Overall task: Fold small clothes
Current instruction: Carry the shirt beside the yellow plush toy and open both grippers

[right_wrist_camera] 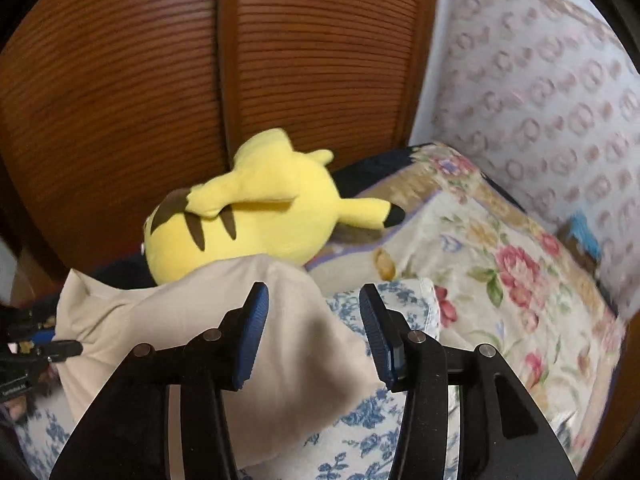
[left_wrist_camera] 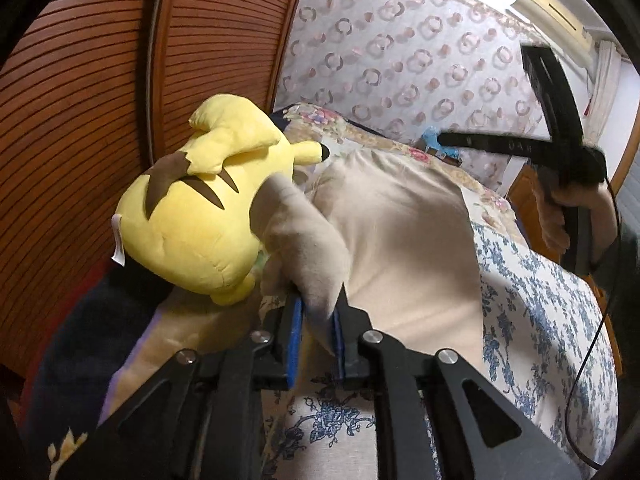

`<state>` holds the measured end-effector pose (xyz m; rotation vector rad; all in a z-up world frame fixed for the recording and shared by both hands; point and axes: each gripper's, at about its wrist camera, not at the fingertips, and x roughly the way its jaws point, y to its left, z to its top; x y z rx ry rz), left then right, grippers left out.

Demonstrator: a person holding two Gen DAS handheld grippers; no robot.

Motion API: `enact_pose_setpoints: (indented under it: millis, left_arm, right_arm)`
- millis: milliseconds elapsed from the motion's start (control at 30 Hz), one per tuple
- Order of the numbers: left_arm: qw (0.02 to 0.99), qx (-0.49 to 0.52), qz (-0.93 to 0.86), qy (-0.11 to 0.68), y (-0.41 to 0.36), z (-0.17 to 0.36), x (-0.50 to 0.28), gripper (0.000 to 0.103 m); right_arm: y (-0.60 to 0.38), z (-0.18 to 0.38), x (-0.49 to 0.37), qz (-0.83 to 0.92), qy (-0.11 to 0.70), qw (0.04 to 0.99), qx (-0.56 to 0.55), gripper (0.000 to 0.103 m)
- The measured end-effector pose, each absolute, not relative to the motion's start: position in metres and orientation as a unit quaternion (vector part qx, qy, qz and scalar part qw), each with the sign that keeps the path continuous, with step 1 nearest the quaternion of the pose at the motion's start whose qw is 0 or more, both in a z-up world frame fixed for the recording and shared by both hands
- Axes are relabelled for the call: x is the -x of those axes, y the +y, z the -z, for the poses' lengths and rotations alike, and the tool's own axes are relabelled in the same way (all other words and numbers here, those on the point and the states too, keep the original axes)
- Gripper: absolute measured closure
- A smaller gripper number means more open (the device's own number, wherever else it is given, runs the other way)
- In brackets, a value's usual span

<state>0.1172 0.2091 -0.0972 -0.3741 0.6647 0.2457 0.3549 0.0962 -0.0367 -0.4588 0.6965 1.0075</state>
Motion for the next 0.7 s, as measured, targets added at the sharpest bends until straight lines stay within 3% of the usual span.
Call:
enact_pose_setpoints:
  millis: [167, 200, 367, 400, 433, 467, 600, 700]
  left_arm:
    - [0.928, 0.170, -0.142, 0.299, 0.215, 0.086, -0.109, 0.083]
    - [0.928, 0.169, -0.145, 0.298, 0.216, 0.085, -0.109, 0.083]
    - [0.929, 0.161, -0.147, 0.299, 0.222, 0.081, -0.109, 0.074]
    - [0.929, 0.159, -0.146, 0.299, 0.222, 0.081, -0.109, 0.067]
    - [0.930, 0.158, -0.145, 0.299, 0.222, 0.080, -0.109, 0.060]
    - [0.930, 0.157, -0.143, 0.299, 0.222, 0.079, -0.109, 0.059]
    - [0.935, 0.144, -0.131, 0.297, 0.214, 0.075, -0.110, 0.046]
    - [0.937, 0.129, -0.122, 0.300, 0.206, 0.070, -0.114, 0.045]
  right_arm:
    - [0.087, 0.058, -0.360, -0.459, 0.350, 0.791, 0.205, 0.058]
    - [0.086, 0.064, -0.363, -0.457, 0.361, 0.788, 0.201, 0.066]
    - [0.084, 0.087, -0.376, -0.427, 0.389, 0.792, 0.198, 0.074]
    - [0.082, 0.090, -0.380, -0.417, 0.388, 0.798, 0.199, 0.076]
    - [0.081, 0.092, -0.383, -0.406, 0.388, 0.803, 0.199, 0.088]
    - [0.078, 0.094, -0.388, -0.386, 0.389, 0.812, 0.198, 0.091]
    - [0.063, 0.090, -0.396, -0.378, 0.394, 0.820, 0.173, 0.091]
    - [0.050, 0.074, -0.386, -0.384, 0.376, 0.826, 0.168, 0.091]
